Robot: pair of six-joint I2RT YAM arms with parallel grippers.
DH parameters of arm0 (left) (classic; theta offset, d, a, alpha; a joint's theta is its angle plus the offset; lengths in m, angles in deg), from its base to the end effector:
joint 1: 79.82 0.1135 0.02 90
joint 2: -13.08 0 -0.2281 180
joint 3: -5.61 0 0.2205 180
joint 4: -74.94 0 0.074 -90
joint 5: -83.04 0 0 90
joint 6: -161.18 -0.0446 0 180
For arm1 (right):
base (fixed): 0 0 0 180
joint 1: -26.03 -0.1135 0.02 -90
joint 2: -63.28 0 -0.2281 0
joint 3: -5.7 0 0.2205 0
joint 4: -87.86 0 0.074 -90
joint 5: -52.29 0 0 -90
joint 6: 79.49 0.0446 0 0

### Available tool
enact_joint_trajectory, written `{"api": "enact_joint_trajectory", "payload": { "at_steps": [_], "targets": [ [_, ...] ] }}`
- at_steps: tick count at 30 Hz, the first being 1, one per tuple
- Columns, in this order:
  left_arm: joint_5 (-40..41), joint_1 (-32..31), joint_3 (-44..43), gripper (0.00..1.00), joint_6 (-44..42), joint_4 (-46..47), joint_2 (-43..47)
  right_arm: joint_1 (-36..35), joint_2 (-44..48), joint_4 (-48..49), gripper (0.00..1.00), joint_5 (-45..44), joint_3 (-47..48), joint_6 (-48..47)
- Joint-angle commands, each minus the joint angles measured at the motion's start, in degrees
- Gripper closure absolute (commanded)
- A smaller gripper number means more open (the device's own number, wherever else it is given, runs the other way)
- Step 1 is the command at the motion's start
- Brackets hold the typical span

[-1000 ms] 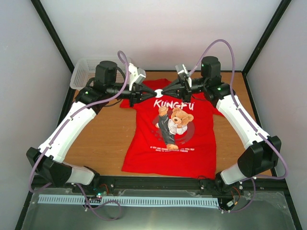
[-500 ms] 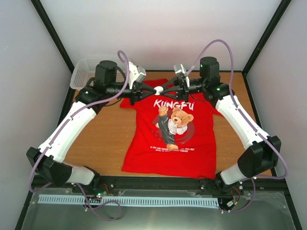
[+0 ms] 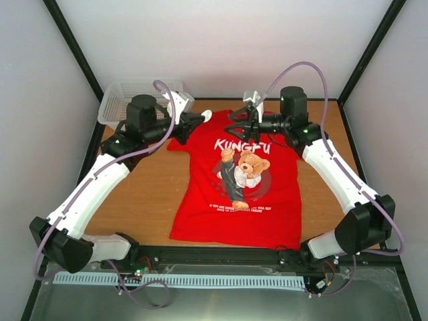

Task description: Pin the brooch onto the clothing

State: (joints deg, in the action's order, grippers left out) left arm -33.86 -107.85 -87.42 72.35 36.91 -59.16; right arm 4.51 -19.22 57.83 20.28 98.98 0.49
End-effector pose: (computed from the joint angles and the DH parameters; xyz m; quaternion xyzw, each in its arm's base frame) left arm 0.2246 -0.1425 0.3753 0.3161 0.7296 -0.3266 0.5110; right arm 0.2643 0.1449 0.3487 -0.4639 0.6101 0.4440 0.4642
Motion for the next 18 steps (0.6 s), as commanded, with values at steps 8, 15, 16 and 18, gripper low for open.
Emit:
{"api": "enact_joint_trajectory", "payload": {
  "at_steps": [8,15,16,18],
  "targets": [
    [13.7,0.1,1.4,0.99,7.7,4.3,-3.6,0.0,-4.3,-1.7,0.37,-13.3,0.4,-5.8],
    [14.0,5.6,1.7,0.99,10.3,7.1,-9.9,1.9,-17.8,-1.7,0.37,-17.5,6.7,-13.7],
    [14.1,6.5,1.5,0.99,10.6,7.3,-10.7,2.0,-20.2,-1.8,0.37,-18.6,8.2,-14.7],
    [14.2,7.6,1.2,0.99,10.5,7.6,-12.4,2.1,-25.6,-3.3,0.37,-20.7,11.8,-16.3]
  ]
}}
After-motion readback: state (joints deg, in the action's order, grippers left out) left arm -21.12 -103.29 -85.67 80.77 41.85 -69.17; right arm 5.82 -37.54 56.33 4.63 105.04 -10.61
